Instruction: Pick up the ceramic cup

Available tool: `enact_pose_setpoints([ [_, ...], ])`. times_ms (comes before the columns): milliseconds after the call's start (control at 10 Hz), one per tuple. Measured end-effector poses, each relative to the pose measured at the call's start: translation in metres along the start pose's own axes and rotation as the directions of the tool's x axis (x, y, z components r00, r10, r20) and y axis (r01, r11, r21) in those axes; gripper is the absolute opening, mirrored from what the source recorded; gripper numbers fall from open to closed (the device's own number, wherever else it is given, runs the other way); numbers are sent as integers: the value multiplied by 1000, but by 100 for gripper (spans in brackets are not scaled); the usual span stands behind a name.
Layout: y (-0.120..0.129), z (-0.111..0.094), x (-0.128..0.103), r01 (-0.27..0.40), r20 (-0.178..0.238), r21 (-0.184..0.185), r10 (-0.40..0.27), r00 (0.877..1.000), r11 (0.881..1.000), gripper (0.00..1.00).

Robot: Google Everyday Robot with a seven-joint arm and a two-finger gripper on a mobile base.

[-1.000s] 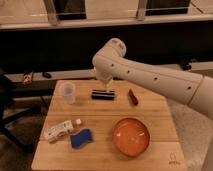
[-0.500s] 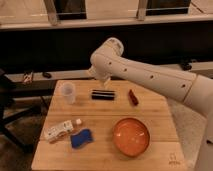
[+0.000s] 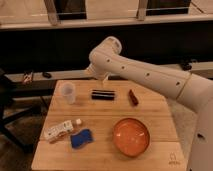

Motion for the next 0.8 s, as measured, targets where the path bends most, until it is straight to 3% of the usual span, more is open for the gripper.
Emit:
enact_pose_setpoints([
  [800,-27,22,-4,85,31,9,-85,996,996,80],
])
